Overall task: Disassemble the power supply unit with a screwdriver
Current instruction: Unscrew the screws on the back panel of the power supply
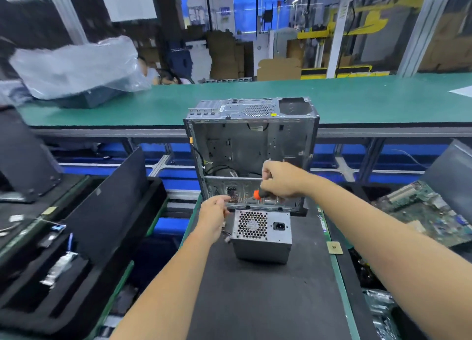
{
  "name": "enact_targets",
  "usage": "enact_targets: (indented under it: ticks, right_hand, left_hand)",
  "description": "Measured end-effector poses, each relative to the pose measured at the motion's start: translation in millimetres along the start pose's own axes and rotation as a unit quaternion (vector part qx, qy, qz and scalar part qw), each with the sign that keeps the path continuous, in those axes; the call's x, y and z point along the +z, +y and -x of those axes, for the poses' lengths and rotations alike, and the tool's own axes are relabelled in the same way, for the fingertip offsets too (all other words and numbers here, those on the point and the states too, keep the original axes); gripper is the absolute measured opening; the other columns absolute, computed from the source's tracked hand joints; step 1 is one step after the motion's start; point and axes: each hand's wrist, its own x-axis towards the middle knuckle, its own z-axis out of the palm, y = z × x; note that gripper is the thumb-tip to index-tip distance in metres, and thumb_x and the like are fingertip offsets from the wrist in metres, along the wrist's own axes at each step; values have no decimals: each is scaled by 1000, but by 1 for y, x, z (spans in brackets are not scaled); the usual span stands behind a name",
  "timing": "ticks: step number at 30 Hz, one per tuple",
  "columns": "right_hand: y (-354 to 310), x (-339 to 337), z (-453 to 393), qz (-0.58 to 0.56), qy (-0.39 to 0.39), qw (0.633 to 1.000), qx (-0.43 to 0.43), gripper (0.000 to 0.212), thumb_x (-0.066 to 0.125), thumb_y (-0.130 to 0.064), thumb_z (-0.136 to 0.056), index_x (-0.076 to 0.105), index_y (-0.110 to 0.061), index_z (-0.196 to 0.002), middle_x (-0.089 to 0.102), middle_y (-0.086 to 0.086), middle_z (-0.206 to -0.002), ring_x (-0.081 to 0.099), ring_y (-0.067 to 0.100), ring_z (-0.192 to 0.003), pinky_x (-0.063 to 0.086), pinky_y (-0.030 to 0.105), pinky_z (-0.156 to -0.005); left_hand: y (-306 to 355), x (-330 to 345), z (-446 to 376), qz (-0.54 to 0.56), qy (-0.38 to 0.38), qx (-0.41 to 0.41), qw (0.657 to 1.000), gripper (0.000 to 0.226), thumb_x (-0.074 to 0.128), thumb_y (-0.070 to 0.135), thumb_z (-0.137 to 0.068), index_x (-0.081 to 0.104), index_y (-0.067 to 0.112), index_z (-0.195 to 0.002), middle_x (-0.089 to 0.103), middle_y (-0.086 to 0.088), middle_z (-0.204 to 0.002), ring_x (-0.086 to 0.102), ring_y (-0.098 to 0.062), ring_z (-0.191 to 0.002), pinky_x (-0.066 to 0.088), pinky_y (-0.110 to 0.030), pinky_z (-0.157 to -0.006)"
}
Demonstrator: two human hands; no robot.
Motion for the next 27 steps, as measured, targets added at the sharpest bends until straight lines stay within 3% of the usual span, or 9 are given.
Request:
enact_targets:
  ticks: [2,6,10,15,17,21,24,27]
  right_hand:
    - [-3,13,-11,-7,-22,1000,-6,9,52,-21,-90,47,-16,-97,66,4,-74,54,8,-43,42,27,-50]
    - [-14,41,-28,3,-102,995,-10,26,49,-26,-97,42,-12,-118,57,7,-90,51,17,-58,43,29,-53]
    - [-29,70,-44,24,-138,990,-18,10,44,-18,-96,43,-8,-98,50,8,-79,45,20,-58,37,29,-49]
    - [-43,101,-63,58,-143,988,-24,16,46,-20,-94,49,-5,-88,57,14,-79,53,25,-62,41,31,-59]
    - [-48,113,-69,98,-142,984,-39,18,47,-22,-93,47,-8,-82,54,12,-78,49,25,-64,36,32,-58]
    - [-53,133,-83,118,-131,983,-50,19,50,-24,-92,45,-10,-81,46,5,-77,44,21,-65,32,32,-56]
    - [-57,143,-90,107,-124,985,-55,19,50,-24,-92,43,-12,-79,45,5,-80,45,20,-67,35,32,-57]
    - [-61,151,-94,104,-117,985,-67,20,50,-24,-91,42,-13,-78,44,4,-79,44,20,-67,33,32,-57]
  left_hand:
    - [-8,-18,0,6,10,1,1000,32,37,6,-100,65,14,-85,47,-2,-68,43,-12,-63,41,-21,-60]
    - [-27,-50,-1,-8,43,12,999,23,52,5,-94,69,13,-79,56,-1,-65,50,-10,-59,45,-19,-56]
    - [-45,-82,-5,-71,32,-12,997,22,66,2,-84,73,21,-75,67,2,-65,57,-11,-58,47,-28,-63]
    - [-70,-112,-7,-222,31,-5,975,13,72,8,-79,76,21,-82,68,16,-65,61,3,-61,41,-3,-55]
    - [-81,-117,-8,-302,17,9,953,16,67,5,-83,77,15,-91,66,16,-75,61,2,-71,39,-1,-64]
    - [-101,-121,-7,-392,1,26,920,29,54,-3,-84,75,12,-97,64,2,-94,62,-13,-88,45,-16,-81]
    - [-115,-123,-2,-416,0,24,909,20,54,3,-86,68,12,-95,66,0,-93,62,-19,-86,52,-30,-79]
    - [-128,-122,2,-428,11,17,904,11,57,6,-86,65,13,-85,61,5,-84,59,-17,-80,48,-28,-71]
